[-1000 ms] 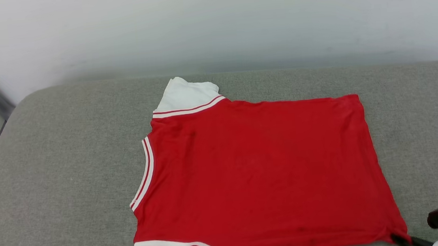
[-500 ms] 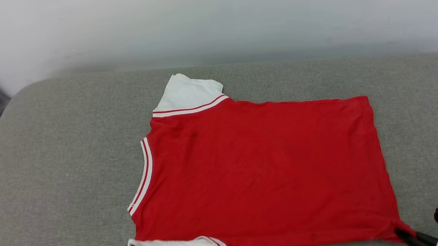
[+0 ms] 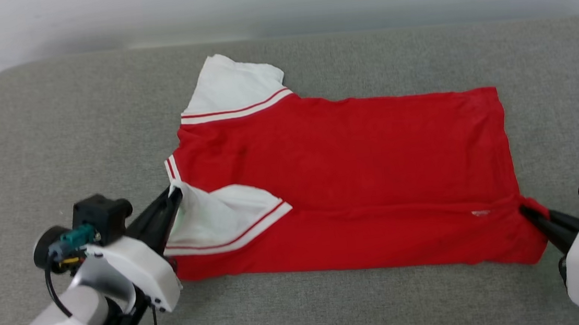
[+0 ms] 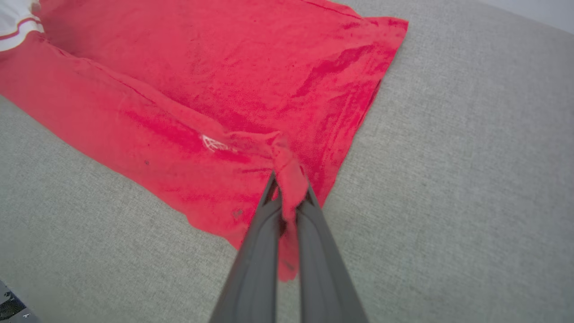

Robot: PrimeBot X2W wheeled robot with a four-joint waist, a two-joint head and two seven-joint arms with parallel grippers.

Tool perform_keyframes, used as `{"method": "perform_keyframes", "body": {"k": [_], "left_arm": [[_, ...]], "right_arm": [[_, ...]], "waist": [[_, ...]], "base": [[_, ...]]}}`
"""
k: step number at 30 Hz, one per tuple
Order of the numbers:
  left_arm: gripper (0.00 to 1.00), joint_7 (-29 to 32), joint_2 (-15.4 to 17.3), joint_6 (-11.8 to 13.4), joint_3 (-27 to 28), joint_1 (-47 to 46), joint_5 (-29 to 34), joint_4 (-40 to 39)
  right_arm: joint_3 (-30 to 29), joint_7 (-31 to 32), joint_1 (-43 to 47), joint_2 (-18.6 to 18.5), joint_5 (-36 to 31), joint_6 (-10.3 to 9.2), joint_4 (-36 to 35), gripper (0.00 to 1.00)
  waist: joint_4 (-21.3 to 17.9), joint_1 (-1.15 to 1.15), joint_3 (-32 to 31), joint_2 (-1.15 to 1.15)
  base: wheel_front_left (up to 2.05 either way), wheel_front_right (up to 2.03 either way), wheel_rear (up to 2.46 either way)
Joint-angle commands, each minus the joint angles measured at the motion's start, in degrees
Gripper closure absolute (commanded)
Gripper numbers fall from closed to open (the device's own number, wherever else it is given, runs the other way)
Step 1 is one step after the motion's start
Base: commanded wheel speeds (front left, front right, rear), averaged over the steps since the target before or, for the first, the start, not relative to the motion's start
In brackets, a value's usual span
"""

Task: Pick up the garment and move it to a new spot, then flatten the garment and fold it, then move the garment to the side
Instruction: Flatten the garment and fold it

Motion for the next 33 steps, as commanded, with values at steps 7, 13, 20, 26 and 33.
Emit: {"method": "perform_keyframes", "body": {"k": [7,13,20,26,33], "left_arm": [[1.0,0.6,-2.5,-3.1,-0.6,-5.8,0.6,8.8],[1.0,0.3,-5.4,-5.5,-2.3,-6.6,0.2,17.3],[0.8,-0.8,-9.1,-8.6,-3.5,-7.8,-0.5,25.7],[0.0,-2.5,-8.6,-9.3,-3.1,-10.1,0.5,27.7],[0.0,2.4,-3.8,-8.8,-2.2,-13.5,0.0,21.9]], "right_arm": [[3.1,1.1,-6.5,-0.2,0.7,-0.04,3.0,1.0],[6.6,-0.7,-10.5,0.8,0.4,-0.04,7.6,1.0],[10.2,-3.1,-13.1,1.7,1.5,-0.03,12.6,0.6],[10.9,-6.1,-13.4,0.2,1.8,-0.03,12.1,0.0],[8.9,-7.3,-11.2,-1.4,2.2,-0.03,9.1,0.0]], "waist": [[-1.2,-0.01,5.1,0.0],[-1.5,-0.01,7.2,0.0],[-0.8,-0.01,6.5,0.0],[0.1,-0.01,2.9,0.0],[1.1,-0.01,-0.8,0.0]], "base": [[0.0,0.0,0.0],[0.0,0.0,0.0],[0.0,0.0,0.0],[0.0,0.0,0.0],[0.0,0.0,0.0]]}}
